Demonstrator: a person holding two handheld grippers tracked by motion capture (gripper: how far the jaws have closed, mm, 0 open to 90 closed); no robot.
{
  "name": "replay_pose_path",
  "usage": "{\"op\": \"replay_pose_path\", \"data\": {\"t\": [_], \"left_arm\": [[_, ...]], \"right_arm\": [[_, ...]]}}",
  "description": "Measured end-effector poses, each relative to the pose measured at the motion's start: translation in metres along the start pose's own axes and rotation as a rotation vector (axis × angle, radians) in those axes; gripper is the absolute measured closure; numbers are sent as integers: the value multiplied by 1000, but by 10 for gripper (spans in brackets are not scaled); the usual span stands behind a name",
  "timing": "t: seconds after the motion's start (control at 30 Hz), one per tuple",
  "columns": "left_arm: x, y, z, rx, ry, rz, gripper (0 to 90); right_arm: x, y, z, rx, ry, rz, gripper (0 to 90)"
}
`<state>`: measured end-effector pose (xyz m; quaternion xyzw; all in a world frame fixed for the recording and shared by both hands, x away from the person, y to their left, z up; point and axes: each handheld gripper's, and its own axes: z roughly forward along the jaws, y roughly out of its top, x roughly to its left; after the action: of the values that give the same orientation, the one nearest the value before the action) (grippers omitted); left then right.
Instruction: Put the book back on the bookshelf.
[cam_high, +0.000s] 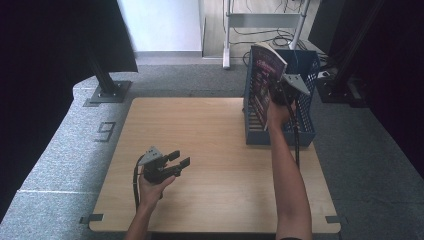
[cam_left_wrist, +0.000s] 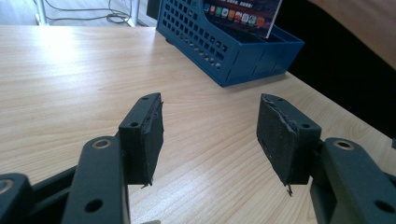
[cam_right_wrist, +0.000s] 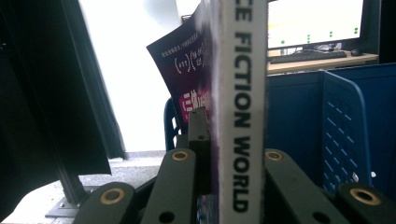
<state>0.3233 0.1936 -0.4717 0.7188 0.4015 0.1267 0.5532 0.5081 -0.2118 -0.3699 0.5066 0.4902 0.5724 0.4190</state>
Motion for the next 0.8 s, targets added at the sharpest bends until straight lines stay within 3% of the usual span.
{"op": "replay_pose_path", "data": {"t": [0.3, 0.57, 0.8], "left_arm": [[1, 0, 0, 0, 4, -3, 413], [1, 0, -2, -3, 6, -1, 412], [4, 0, -3, -12, 16, -7, 414]], "right_arm": [[1, -12, 6, 6, 2, -3, 814], [7, -13, 7, 1, 4, -42, 814], [5, -16, 13, 0, -10, -35, 814]]}}
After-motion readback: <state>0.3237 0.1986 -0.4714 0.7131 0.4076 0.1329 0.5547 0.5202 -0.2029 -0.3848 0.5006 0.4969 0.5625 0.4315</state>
